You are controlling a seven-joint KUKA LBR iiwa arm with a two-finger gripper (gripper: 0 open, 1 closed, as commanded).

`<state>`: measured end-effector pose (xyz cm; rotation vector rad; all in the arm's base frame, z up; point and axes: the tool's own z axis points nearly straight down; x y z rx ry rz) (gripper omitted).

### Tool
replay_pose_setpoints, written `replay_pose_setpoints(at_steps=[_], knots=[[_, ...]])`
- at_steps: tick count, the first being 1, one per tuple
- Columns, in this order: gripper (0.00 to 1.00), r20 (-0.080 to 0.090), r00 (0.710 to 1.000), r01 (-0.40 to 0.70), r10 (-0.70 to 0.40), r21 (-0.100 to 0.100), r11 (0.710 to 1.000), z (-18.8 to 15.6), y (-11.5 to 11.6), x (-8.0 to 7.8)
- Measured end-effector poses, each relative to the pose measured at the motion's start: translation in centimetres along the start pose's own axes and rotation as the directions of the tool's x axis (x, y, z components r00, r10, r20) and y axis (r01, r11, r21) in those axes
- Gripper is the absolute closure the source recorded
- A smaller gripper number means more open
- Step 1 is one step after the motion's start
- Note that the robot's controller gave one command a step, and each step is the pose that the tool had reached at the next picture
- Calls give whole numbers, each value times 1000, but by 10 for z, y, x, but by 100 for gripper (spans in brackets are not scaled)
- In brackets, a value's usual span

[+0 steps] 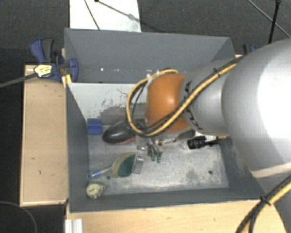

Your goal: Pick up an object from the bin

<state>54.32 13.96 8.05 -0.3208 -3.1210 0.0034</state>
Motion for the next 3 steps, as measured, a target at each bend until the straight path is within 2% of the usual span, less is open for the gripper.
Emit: replay_pose_setpoints(at_steps=[1, 2, 3], knots=[[0, 0, 1000, 3, -3, 8, 1000, 11, 23, 33], [100, 4, 1000, -3, 3, 3, 1000, 9, 24, 31], [100, 12, 999, 30, -30, -7, 1000, -187, 1, 54]])
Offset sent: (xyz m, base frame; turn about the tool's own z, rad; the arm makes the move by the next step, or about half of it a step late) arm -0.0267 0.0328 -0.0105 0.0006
